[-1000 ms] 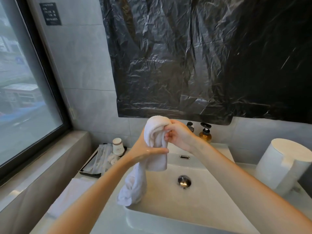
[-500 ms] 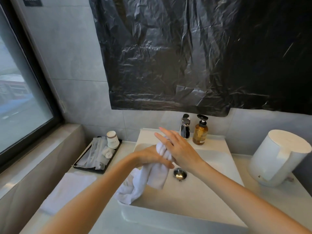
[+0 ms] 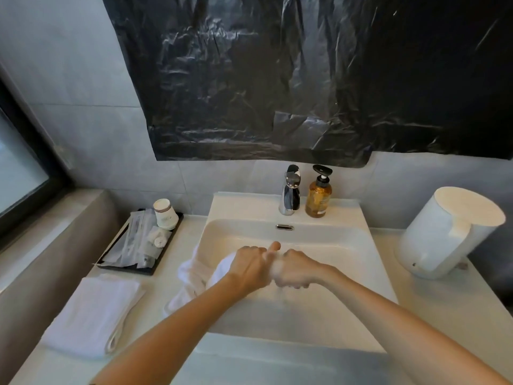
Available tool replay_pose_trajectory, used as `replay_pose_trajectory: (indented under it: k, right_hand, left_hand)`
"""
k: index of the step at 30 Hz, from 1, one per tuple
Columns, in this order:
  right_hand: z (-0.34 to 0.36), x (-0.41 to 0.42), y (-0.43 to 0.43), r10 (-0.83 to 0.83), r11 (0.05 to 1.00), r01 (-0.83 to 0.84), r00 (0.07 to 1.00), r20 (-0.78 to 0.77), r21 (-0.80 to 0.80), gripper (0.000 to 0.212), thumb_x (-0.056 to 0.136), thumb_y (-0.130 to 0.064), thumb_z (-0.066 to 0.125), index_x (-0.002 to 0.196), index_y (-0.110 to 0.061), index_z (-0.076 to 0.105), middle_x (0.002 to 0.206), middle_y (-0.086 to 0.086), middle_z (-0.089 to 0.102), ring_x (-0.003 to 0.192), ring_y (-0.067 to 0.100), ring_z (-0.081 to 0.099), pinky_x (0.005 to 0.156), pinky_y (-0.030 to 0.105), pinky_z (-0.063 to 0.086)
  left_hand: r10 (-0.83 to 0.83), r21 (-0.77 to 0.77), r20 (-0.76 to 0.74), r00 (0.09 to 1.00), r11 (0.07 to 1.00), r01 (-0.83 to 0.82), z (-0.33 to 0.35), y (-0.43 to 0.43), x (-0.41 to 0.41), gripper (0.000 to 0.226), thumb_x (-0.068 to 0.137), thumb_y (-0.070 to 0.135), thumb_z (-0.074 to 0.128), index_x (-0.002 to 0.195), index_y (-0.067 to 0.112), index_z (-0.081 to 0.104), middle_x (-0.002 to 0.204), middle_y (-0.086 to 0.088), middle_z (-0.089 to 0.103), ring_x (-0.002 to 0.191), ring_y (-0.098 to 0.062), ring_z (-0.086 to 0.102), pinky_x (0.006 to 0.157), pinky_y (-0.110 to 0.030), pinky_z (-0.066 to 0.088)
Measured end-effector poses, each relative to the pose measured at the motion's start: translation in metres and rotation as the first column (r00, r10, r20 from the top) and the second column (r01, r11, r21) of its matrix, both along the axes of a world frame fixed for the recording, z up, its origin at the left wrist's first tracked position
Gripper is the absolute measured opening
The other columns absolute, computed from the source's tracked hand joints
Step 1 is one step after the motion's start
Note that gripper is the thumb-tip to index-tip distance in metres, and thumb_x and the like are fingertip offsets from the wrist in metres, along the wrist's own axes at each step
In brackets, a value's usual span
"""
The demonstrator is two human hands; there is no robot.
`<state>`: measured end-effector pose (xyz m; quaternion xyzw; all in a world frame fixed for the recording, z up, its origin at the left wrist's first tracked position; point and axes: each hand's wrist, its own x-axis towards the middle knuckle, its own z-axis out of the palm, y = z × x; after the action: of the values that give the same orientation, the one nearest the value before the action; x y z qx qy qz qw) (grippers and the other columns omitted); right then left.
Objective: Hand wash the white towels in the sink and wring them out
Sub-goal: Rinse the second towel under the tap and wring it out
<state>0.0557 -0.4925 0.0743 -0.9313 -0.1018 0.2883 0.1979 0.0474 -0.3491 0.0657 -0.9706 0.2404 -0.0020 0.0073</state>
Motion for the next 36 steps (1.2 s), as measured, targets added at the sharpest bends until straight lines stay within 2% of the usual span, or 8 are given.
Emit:
replay_pose_trajectory:
  k: [7,11,16,19,23,25,30,36]
  right_hand:
    - [-0.013,-0.003,-0.019,-0.139,0.882,0.393,0.744,-0.654,0.259,0.022,0.085,-0.017,0.067,0.102,-0.018,0.052,0.063,-0.003,0.042,0.047,0.005,0.034,0.036,0.015,0.017]
    - [-0.010,-0.002,-0.020,-0.183,0.840,0.463,0.732,-0.656,0.282,0.026,0.081,-0.013,0.070,0.101,-0.013,0.053,0.065,-0.001,0.048,0.051,0.007,0.044,0.039,0.015,0.023]
    - [-0.017,-0.013,-0.012,-0.277,0.939,0.252,0.957,0.080,0.232,0.065,0.074,-0.024,0.077,0.125,-0.021,0.038,0.119,0.003,0.048,0.101,0.020,0.054,0.073,0.028,0.047]
    - [-0.030,-0.025,-0.007,0.078,0.997,-0.048,0.753,0.653,-0.064,0.077,0.071,-0.010,0.074,0.137,-0.018,0.035,0.134,0.005,0.041,0.115,0.030,0.047,0.083,0.039,0.050]
    - [-0.034,-0.027,-0.006,0.286,0.944,-0.044,0.604,0.744,-0.327,0.076,0.040,-0.005,0.083,0.111,-0.013,0.057,0.089,0.002,0.062,0.070,0.024,0.059,0.047,0.029,0.045]
    - [-0.028,-0.028,-0.004,0.313,0.931,-0.075,0.672,0.672,-0.358,0.048,0.050,-0.002,0.078,0.094,-0.011,0.060,0.078,0.004,0.063,0.067,0.025,0.063,0.046,0.027,0.043]
    - [-0.028,-0.028,-0.005,0.239,0.950,-0.125,0.881,0.408,-0.286,0.040,0.085,-0.016,0.053,0.125,-0.010,0.053,0.128,0.007,0.057,0.105,0.030,0.059,0.073,0.028,0.040]
    - [-0.031,-0.026,-0.020,0.064,0.994,-0.057,0.994,0.084,-0.089,0.043,0.067,-0.025,0.046,0.106,-0.013,0.058,0.101,0.004,0.065,0.059,0.018,0.059,0.046,0.022,0.039]
  left_hand:
    - [-0.334,0.053,0.066,0.940,0.942,0.331,-0.009,0.008,0.009,0.065,0.062,0.033,0.081,0.112,0.018,0.044,0.064,0.001,0.064,0.047,-0.022,0.059,0.047,-0.022,0.039]
    - [-0.230,0.080,0.069,0.971,0.971,0.225,-0.002,-0.002,0.010,0.044,0.085,0.027,0.061,0.125,0.018,0.045,0.095,-0.005,0.067,0.079,-0.030,0.065,0.064,-0.030,0.034]
    - [0.142,0.040,-0.246,0.959,0.990,-0.136,-0.003,-0.008,0.013,0.042,0.082,0.034,0.065,0.119,0.020,0.052,0.108,-0.004,0.066,0.099,-0.025,0.064,0.074,-0.031,0.042]
    - [0.170,-0.116,-0.565,0.808,0.952,-0.282,0.005,-0.007,0.018,0.034,0.080,0.029,0.069,0.110,0.014,0.061,0.097,-0.002,0.062,0.094,-0.019,0.060,0.077,-0.028,0.045]
    - [0.129,-0.168,-0.771,0.623,0.904,-0.394,0.006,-0.005,0.015,0.023,0.079,0.025,0.072,0.097,0.016,0.060,0.085,0.002,0.056,0.078,-0.011,0.053,0.066,-0.022,0.041]
    - [0.164,-0.040,-0.729,0.664,0.959,-0.281,-0.002,-0.008,0.012,0.041,0.079,0.027,0.074,0.115,0.011,0.059,0.087,0.001,0.056,0.076,-0.009,0.051,0.066,-0.016,0.038]
    - [0.038,0.075,-0.309,0.950,0.997,-0.016,-0.006,-0.009,-0.007,0.060,0.080,0.032,0.065,0.132,0.021,0.038,0.108,-0.010,0.064,0.097,-0.030,0.062,0.071,-0.032,0.040]
    - [-0.146,0.143,-0.071,0.987,0.978,0.155,-0.014,-0.018,-0.016,0.059,0.091,0.029,0.054,0.142,0.014,0.030,0.110,-0.012,0.067,0.092,-0.035,0.065,0.066,-0.033,0.035]
